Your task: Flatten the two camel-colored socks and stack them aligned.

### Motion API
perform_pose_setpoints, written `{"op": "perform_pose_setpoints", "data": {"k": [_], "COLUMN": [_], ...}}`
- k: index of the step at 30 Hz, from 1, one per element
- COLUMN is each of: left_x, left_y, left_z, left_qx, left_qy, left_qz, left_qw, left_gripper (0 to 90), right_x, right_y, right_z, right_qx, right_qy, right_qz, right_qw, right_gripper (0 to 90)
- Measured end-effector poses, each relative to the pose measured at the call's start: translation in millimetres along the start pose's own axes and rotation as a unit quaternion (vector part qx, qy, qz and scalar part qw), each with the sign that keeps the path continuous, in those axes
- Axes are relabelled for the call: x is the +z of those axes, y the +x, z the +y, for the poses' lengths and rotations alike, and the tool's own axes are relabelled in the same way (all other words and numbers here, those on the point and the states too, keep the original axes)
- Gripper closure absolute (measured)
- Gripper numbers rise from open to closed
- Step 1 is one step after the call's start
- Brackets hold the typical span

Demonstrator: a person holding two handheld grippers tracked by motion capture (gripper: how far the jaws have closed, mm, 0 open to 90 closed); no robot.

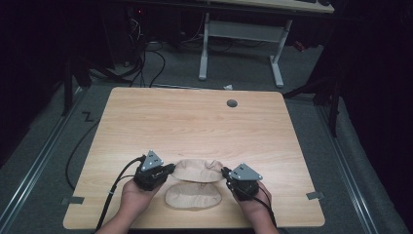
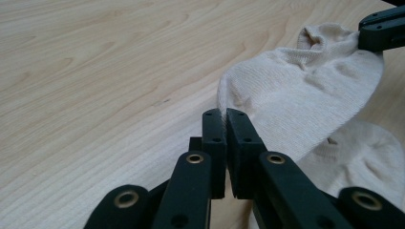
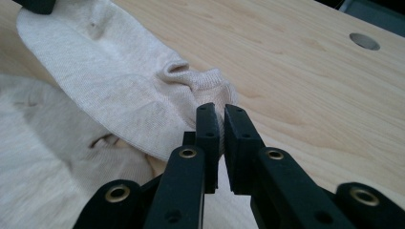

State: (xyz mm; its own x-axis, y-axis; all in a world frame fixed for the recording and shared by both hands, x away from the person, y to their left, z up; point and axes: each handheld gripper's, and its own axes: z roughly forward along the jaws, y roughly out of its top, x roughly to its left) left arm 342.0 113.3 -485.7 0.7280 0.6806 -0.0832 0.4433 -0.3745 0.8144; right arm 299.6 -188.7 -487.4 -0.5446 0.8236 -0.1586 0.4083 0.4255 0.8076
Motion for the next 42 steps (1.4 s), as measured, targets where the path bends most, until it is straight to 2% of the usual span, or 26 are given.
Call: {"op": "perform_pose_setpoints", "data": {"k": [8, 13, 15, 19, 22, 27, 29, 32, 36, 42], "left_x": [-16.1, -24.9, -25.9, -26.1, -27.2, -26.7, -25.5, -25.9, -28.4, -33.3], "left_y": [-8.9, -21.8, -24.7, -28.3, -25.8, -23.9, -24.4, -20.7, -15.6, -9.0], "left_z": [-9.0, -24.6, -30.8, -42.7, -45.2, -47.3, -47.9, -46.7, -46.2, -42.9], "left_qx": [0.015, 0.022, 0.017, 0.027, 0.014, 0.011, 0.015, 0.008, -0.007, -0.007], "left_qy": [0.015, 0.032, 0.036, 0.056, 0.054, 0.063, 0.065, 0.057, 0.048, 0.024], "left_qz": [-0.016, -0.031, -0.036, -0.037, -0.040, -0.039, -0.033, -0.025, -0.027, -0.017], "left_qw": [0.9997, 0.9987, 0.9986, 0.9974, 0.9976, 0.9972, 0.9972, 0.9981, 0.9985, 0.9995], "left_gripper": [86.6, 86.6, 86.6, 86.4, 85.9, 83.8, 80.2, 71.8, 62.3, 53.7], "right_x": [-9.5, -13.8, -14.7, -16.9, -18.6, -14.5, -12.1, -10.2, -12.4, -15.3], "right_y": [9.6, 19.9, 24.1, 31.4, 33.4, 37.8, 38.3, 37.5, 34.1, 31.9], "right_z": [-10.4, -17.0, -19.6, -22.7, -24.3, -29.6, -31.2, -32.9, -31.8, -29.0], "right_qx": [-0.004, -0.017, -0.019, -0.028, -0.028, -0.037, -0.038, -0.031, -0.020, -0.011], "right_qy": [0.008, 0.017, 0.022, 0.027, 0.028, 0.049, 0.058, 0.062, 0.046, 0.023], "right_qz": [0.020, 0.030, 0.036, 0.041, 0.048, 0.067, 0.072, 0.075, 0.074, 0.063], "right_qw": [0.9998, 0.9993, 0.9989, 0.9984, 0.9981, 0.9959, 0.9950, 0.9948, 0.9960, 0.9977], "right_gripper": [85.2, 85.1, 85.1, 85.1, 85.1, 84.9, 84.0, 79.6, 70.9, 63.1]}}
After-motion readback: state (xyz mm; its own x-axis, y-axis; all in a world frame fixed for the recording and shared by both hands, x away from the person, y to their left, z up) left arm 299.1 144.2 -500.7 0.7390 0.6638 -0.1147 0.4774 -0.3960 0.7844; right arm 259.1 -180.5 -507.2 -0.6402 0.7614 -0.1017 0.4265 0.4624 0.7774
